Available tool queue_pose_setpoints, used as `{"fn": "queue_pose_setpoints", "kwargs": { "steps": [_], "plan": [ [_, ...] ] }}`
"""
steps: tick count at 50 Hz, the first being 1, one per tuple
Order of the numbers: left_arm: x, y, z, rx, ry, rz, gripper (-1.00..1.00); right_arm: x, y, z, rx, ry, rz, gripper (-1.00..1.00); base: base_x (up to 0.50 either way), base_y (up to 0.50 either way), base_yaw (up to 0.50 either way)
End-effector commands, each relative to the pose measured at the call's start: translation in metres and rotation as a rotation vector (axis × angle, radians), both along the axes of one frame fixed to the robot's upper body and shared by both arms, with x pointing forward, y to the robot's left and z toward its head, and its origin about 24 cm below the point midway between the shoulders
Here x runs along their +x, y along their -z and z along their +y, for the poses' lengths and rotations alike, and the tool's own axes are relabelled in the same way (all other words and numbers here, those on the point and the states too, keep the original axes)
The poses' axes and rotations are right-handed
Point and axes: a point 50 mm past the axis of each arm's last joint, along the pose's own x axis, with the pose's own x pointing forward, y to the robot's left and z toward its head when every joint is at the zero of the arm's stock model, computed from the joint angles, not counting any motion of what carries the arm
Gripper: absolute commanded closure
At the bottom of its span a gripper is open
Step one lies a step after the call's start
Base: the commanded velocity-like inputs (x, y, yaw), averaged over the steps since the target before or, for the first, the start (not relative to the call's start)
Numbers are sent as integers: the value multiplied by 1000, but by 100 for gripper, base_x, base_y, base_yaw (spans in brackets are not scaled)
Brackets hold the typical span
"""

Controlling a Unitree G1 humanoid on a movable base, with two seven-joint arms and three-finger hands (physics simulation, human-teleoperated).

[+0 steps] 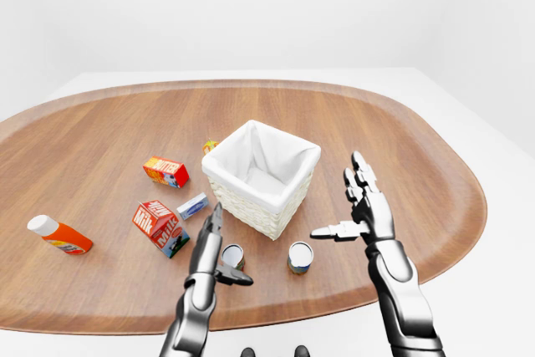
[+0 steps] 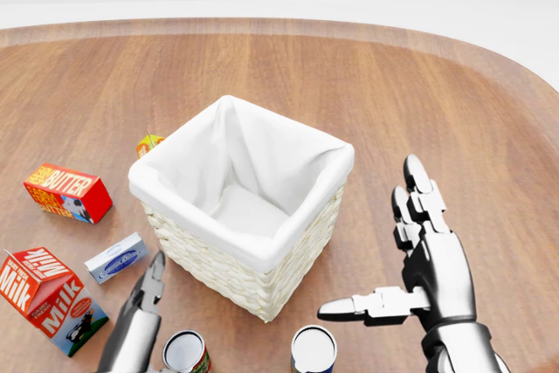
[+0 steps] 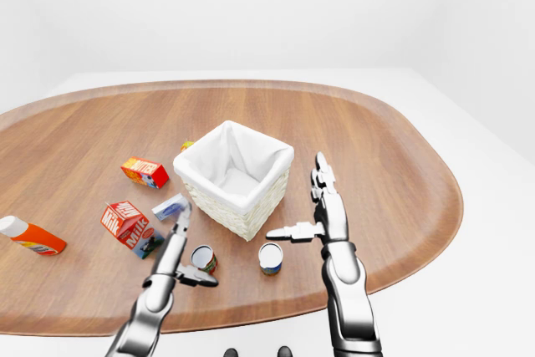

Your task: Pick up the tomato sauce, and put it in the basket.

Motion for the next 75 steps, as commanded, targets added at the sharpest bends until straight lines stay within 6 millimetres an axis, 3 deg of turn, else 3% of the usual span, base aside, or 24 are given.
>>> {"fn": "queue_pose_setpoints", "kwargs": {
  "steps": [1, 75],
  "plan": [
    [1, 4, 0, -1, 1, 6, -100, 0, 0, 0, -2, -1, 2, -100, 0, 0, 0],
    [1, 22, 8, 2, -31, 64, -100, 2, 3, 0, -3, 4, 7, -100, 0, 0, 0]
  ]
}}
